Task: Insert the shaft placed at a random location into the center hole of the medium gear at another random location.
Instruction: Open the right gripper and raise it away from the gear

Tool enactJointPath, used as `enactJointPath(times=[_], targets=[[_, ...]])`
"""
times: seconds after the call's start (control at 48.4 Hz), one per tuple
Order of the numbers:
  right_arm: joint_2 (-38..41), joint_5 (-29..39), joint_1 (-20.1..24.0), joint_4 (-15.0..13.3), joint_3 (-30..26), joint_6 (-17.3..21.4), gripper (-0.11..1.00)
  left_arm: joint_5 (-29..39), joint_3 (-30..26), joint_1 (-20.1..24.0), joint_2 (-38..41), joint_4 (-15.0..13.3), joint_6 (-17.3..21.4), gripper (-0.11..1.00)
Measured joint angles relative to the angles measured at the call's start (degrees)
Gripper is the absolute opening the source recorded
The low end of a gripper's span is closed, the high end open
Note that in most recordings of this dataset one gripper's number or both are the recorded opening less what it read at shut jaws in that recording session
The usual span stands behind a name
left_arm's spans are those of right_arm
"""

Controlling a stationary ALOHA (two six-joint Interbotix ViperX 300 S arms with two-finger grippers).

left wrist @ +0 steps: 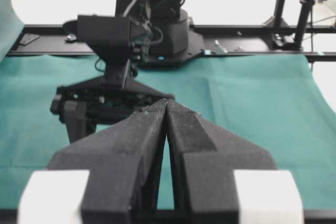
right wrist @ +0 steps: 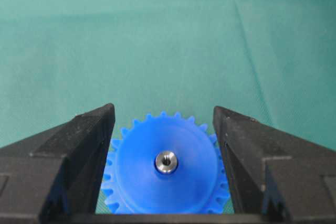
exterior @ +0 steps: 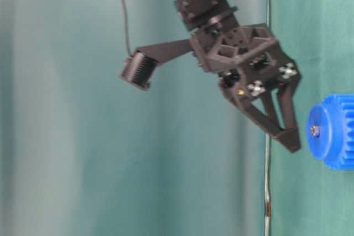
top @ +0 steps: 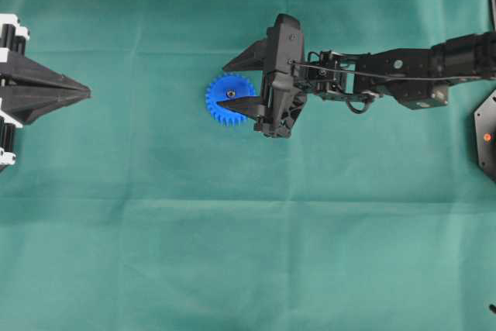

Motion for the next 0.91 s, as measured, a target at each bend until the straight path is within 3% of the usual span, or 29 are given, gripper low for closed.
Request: enactJointPath(times=[0.641, 0.909], targets=[[-8.4, 5.7, 0.0, 0.0, 0.3, 0.0, 0.75, 0.0, 0.0, 0.0, 0.0, -0.1, 0.0, 0.00], [-11.3, 5.8, -0.1, 0.0, 4.4, 0.0, 0.75, 0.0, 0.0, 0.0, 0.0, 0.0, 0.0, 0.00]])
